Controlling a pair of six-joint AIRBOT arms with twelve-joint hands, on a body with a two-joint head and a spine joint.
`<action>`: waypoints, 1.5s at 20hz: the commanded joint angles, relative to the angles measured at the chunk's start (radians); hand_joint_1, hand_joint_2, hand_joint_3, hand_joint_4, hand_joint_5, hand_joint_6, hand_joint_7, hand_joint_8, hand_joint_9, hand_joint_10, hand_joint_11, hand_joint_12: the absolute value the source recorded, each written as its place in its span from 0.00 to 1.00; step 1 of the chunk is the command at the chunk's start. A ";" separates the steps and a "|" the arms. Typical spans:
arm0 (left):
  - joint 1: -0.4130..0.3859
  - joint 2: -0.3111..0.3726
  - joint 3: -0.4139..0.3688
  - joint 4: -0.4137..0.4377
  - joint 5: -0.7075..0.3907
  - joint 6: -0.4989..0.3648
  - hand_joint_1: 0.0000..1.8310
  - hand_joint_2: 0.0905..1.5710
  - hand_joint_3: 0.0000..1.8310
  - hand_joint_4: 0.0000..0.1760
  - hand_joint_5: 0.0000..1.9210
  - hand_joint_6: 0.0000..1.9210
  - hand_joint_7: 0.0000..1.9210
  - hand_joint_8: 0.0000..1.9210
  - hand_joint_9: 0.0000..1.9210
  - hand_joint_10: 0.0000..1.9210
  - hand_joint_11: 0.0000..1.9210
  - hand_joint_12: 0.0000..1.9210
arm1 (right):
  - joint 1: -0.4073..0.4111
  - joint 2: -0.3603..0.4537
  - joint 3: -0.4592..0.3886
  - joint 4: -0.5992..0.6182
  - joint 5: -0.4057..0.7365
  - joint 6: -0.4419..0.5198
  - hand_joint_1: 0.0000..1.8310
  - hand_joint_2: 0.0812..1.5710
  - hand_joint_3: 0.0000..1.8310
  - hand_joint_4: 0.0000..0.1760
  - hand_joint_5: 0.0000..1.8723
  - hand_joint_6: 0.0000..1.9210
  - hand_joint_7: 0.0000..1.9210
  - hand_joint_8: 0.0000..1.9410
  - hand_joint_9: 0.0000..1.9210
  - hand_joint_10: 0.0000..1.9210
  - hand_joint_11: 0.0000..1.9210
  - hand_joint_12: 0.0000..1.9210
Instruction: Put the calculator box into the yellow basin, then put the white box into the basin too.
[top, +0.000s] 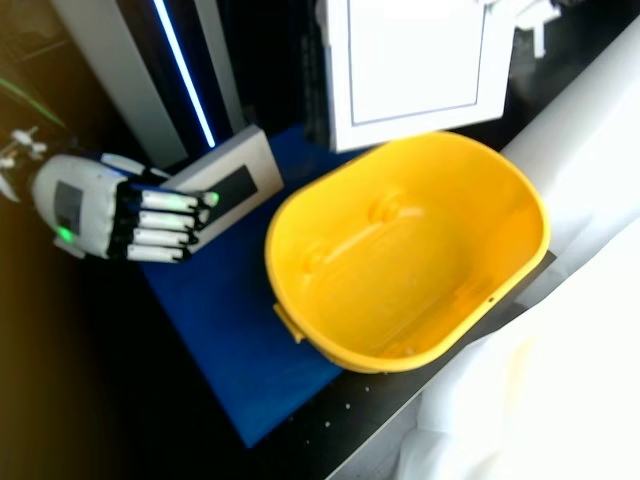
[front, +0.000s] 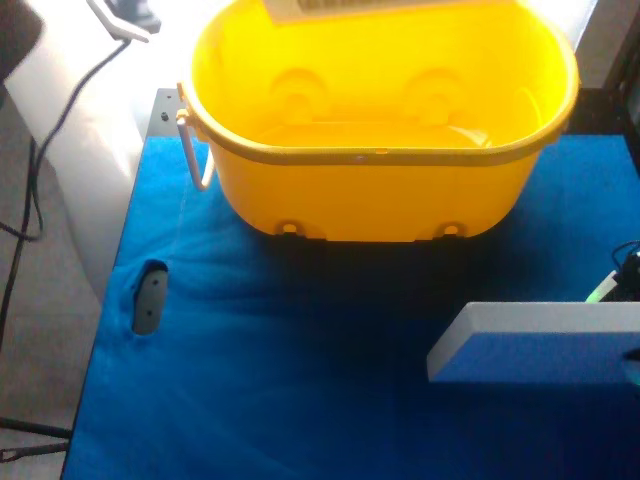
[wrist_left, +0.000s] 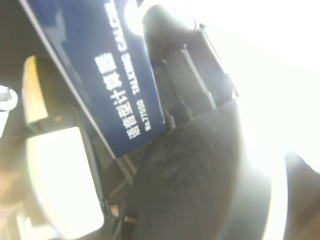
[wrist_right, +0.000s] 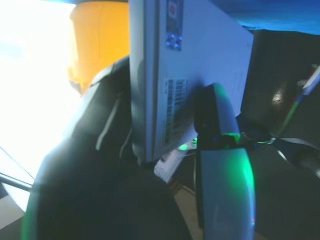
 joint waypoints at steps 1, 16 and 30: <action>-0.023 -0.012 0.019 -0.036 -0.037 -0.007 0.68 0.72 0.00 0.00 0.45 0.55 0.50 0.59 0.48 0.55 0.42 0.73 | 0.016 -0.003 0.006 -0.012 -0.119 0.013 0.74 0.72 0.00 0.00 0.47 0.58 0.47 0.59 0.41 0.71 0.34 0.84; -0.011 -0.168 0.183 -0.017 0.236 0.003 0.74 0.75 0.00 0.00 0.40 0.64 0.39 0.70 0.40 0.77 0.33 0.84 | 0.037 -0.008 0.013 -0.029 -0.105 0.014 0.75 0.72 0.00 0.00 0.48 0.54 0.46 0.62 0.42 0.71 0.37 0.83; 0.020 -0.139 0.192 -0.145 0.220 0.079 0.52 0.66 0.00 0.57 0.09 0.03 0.00 0.00 0.00 0.00 0.00 0.00 | 0.086 0.001 0.011 -0.089 -0.110 0.015 0.74 0.72 0.00 0.00 0.48 0.55 0.45 0.62 0.42 0.72 0.37 0.83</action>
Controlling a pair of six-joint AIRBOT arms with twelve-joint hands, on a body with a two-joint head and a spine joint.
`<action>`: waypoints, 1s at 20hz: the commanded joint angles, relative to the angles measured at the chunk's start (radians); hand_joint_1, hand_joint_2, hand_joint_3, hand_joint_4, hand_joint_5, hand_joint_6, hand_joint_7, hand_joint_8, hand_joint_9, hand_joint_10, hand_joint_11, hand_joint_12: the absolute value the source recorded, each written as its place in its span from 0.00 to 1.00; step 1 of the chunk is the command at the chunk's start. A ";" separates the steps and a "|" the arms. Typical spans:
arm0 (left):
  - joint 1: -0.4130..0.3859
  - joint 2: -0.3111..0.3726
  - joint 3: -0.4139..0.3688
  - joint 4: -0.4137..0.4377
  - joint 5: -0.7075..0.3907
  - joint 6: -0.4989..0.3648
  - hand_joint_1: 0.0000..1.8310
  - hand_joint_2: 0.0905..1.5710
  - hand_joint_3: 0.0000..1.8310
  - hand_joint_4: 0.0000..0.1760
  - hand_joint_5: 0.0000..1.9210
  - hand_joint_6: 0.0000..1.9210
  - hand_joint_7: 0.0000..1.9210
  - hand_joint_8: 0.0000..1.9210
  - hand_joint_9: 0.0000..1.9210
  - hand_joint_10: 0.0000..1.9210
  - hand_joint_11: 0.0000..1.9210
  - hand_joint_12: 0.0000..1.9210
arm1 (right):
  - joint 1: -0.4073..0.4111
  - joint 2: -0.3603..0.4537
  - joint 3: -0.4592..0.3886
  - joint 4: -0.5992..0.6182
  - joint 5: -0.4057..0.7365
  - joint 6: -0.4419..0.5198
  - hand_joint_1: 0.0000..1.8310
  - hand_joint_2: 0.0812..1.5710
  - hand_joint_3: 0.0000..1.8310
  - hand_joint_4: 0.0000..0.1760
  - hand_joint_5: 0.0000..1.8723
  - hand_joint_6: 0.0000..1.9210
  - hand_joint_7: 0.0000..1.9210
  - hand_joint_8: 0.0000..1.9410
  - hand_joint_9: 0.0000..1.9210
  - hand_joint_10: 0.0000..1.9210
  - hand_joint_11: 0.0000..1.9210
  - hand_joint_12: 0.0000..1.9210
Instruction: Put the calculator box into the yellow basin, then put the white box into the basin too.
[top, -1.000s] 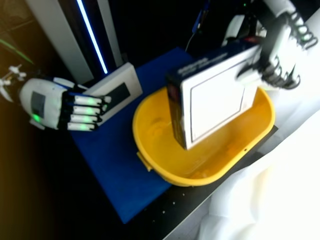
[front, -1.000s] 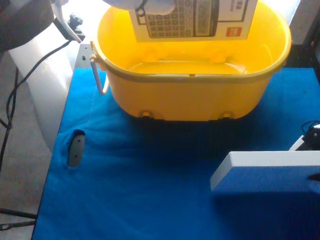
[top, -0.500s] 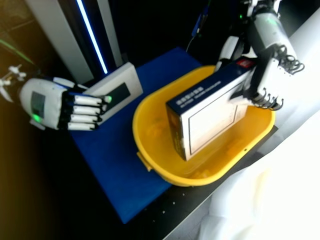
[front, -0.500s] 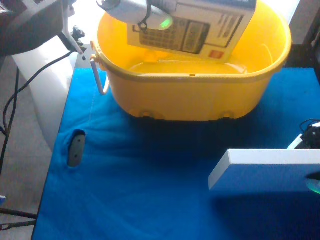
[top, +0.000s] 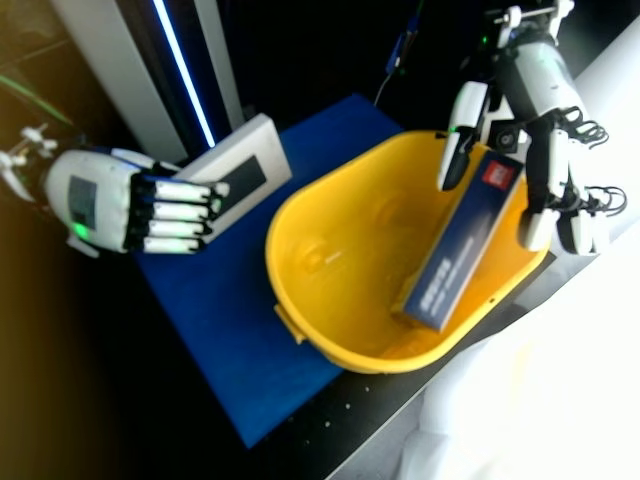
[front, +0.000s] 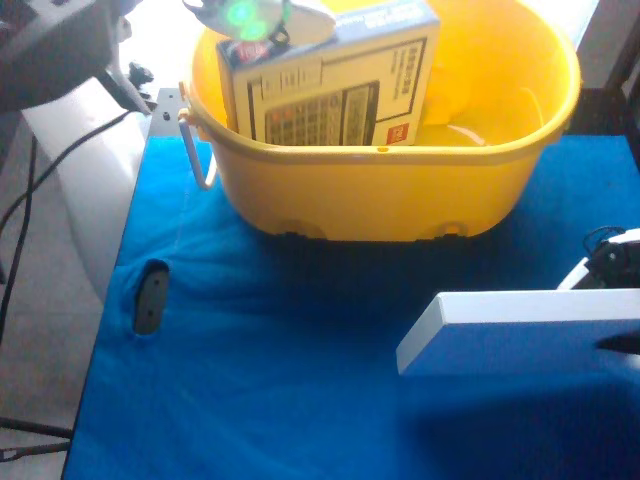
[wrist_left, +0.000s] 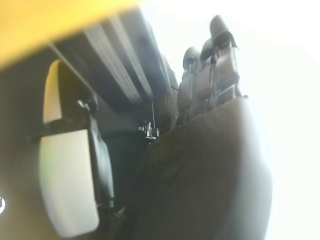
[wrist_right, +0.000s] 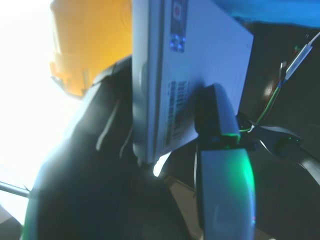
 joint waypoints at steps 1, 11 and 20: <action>-0.009 0.016 -0.007 -0.026 -0.162 0.005 0.51 0.65 0.00 0.58 0.09 0.02 0.00 0.00 0.00 0.00 0.00 0.00 | 0.018 0.008 0.001 -0.029 -0.134 0.016 0.74 0.72 0.00 0.00 0.48 0.55 0.45 0.62 0.42 0.72 0.37 0.83; 0.042 0.215 -0.169 -0.132 -0.452 0.031 0.37 0.67 0.00 0.57 0.15 0.01 0.07 0.00 0.03 0.01 0.00 0.21 | 0.042 0.086 -0.062 -0.106 -0.209 0.016 0.66 0.74 0.00 0.00 0.48 0.55 0.43 0.71 0.46 0.75 0.46 0.87; 0.168 0.311 -0.233 -0.304 -0.546 0.123 0.35 0.71 0.00 0.09 0.20 0.01 0.13 0.00 0.08 0.02 0.00 0.26 | 0.131 0.130 -0.047 -0.122 -0.255 -0.007 0.74 0.68 0.00 0.00 0.52 0.48 0.52 0.48 0.50 0.59 0.44 0.59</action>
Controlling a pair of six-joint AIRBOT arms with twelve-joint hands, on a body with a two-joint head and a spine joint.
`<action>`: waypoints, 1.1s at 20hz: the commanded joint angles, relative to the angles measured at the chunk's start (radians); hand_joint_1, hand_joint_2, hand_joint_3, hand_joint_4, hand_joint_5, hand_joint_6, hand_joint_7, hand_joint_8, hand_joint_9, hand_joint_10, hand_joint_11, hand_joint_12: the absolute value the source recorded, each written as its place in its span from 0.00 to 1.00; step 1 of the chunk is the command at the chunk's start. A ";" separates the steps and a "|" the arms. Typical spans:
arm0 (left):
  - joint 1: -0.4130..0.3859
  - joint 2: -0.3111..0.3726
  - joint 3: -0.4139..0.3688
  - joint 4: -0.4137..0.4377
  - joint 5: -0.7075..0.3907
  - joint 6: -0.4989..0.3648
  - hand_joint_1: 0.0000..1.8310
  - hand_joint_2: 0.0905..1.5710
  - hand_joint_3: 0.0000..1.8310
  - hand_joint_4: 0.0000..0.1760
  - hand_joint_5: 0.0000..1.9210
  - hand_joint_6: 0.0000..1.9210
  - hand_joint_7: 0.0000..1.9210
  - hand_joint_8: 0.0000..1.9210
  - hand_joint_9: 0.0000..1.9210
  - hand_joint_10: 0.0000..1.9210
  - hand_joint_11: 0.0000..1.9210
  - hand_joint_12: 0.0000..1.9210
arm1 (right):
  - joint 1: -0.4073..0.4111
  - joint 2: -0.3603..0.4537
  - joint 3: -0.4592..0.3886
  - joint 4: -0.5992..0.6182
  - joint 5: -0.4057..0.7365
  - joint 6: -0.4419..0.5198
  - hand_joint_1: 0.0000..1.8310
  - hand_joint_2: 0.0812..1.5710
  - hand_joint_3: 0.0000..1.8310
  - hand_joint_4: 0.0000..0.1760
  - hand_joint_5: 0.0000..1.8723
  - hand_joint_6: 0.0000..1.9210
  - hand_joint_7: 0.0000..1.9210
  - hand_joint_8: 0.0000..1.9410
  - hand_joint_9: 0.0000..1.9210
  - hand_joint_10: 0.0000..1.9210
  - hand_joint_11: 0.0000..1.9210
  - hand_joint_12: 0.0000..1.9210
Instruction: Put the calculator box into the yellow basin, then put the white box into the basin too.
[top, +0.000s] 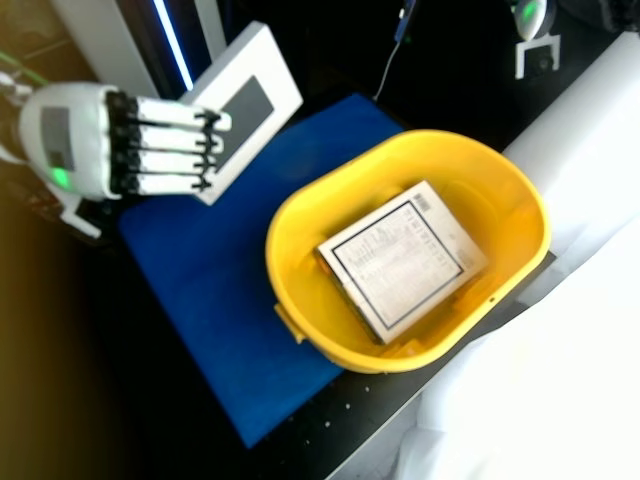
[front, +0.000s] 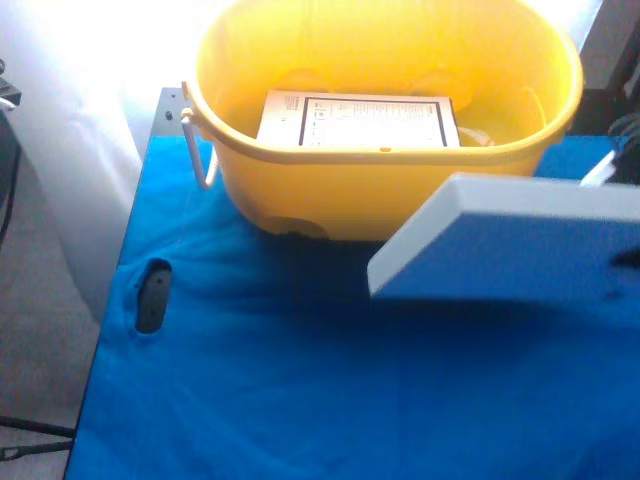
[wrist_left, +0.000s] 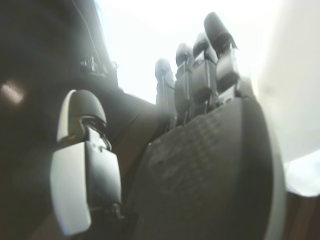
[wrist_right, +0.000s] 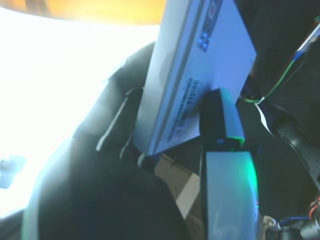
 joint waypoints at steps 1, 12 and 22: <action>-0.003 0.003 0.000 -0.017 -0.124 0.011 0.35 0.71 0.00 0.08 0.20 0.01 0.13 0.00 0.08 0.01 0.00 0.27 | 0.025 0.001 0.007 -0.016 -0.152 0.010 0.75 0.69 0.00 0.00 0.50 0.52 0.53 0.46 0.50 0.61 0.44 0.59; 0.028 -0.062 0.060 -0.095 -0.074 0.043 0.35 0.68 0.00 0.26 0.24 0.01 0.18 0.00 0.13 0.02 0.00 0.48 | 0.195 0.030 0.117 -0.021 -0.151 0.009 0.75 0.69 0.00 0.00 0.51 0.49 0.52 0.48 0.49 0.62 0.44 0.59; 0.034 -0.057 0.061 -0.109 -0.112 0.043 0.34 0.71 0.00 0.07 0.21 0.00 0.14 0.00 0.11 0.01 0.00 0.34 | 0.507 -0.055 0.282 -0.035 0.159 -0.040 0.75 0.68 0.00 0.00 0.51 0.49 0.52 0.48 0.50 0.62 0.44 0.59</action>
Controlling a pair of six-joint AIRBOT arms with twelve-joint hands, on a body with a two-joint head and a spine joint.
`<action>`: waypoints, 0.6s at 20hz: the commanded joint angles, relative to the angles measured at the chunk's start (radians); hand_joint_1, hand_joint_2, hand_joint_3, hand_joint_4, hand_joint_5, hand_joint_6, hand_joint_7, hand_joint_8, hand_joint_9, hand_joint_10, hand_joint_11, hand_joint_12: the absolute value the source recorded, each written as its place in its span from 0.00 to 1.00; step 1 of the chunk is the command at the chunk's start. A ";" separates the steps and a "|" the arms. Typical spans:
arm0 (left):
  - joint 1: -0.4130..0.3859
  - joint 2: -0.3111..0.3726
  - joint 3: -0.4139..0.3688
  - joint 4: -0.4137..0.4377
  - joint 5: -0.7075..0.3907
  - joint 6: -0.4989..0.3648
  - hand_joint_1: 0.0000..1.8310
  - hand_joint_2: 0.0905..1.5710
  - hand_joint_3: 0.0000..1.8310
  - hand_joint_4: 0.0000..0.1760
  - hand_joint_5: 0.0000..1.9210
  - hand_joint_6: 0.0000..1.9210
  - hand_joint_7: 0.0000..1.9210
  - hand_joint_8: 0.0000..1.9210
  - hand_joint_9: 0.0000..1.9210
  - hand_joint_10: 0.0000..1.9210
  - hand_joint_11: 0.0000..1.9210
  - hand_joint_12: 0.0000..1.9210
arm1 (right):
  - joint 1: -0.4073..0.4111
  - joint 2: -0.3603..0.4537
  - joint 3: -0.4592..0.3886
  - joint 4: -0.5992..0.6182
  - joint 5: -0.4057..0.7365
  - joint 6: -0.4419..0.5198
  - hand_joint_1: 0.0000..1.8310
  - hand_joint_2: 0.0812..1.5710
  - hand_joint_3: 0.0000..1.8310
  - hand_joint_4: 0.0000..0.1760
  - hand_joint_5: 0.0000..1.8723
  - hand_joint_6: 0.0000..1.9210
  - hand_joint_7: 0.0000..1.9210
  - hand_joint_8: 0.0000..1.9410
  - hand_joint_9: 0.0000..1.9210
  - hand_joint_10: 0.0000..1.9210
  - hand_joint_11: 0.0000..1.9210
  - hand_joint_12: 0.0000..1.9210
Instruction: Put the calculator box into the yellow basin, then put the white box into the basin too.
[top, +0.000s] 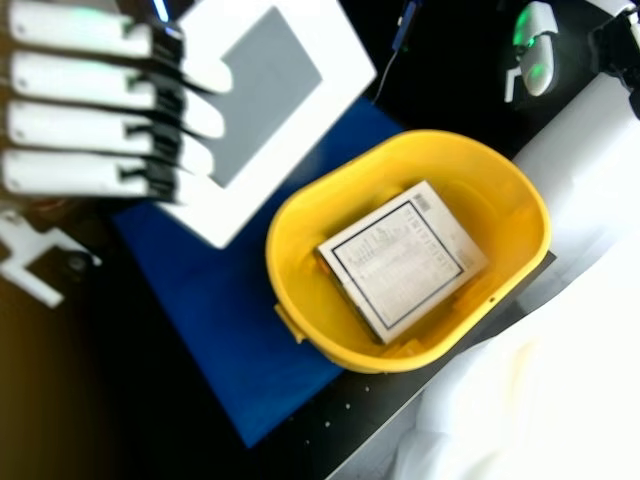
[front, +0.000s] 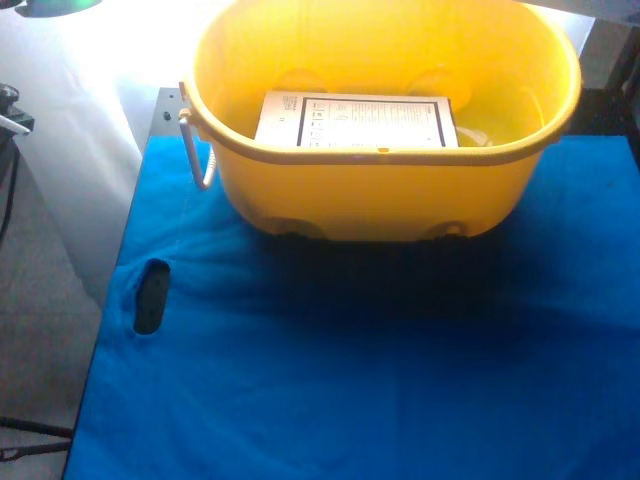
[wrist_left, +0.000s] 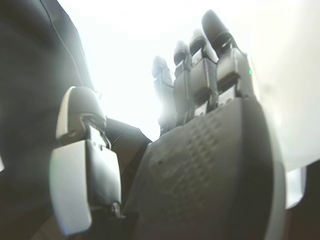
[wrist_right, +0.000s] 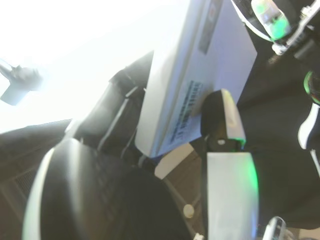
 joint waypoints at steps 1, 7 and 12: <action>-0.009 0.007 0.005 -0.001 -0.132 -0.006 0.36 0.72 0.00 0.04 0.21 0.00 0.14 0.00 0.10 0.00 0.00 0.29 | 0.027 -0.007 0.010 -0.034 -0.071 -0.003 0.75 0.68 0.00 0.00 0.50 0.51 0.53 0.46 0.50 0.61 0.44 0.59; -0.009 0.008 0.007 -0.002 -0.135 -0.006 0.37 0.74 0.00 0.00 0.21 0.00 0.13 0.00 0.10 0.00 0.00 0.33 | 0.173 -0.162 0.115 -0.034 0.067 -0.023 0.75 0.68 0.00 0.00 0.50 0.52 0.53 0.45 0.50 0.61 0.44 0.59; -0.011 0.004 0.008 0.000 -0.131 -0.006 0.37 0.74 0.00 0.00 0.22 0.00 0.14 0.00 0.08 0.01 0.00 0.15 | 0.240 -0.265 0.190 -0.034 0.166 -0.025 0.64 0.73 0.00 0.00 0.48 0.58 0.28 0.40 0.13 0.45 0.04 0.84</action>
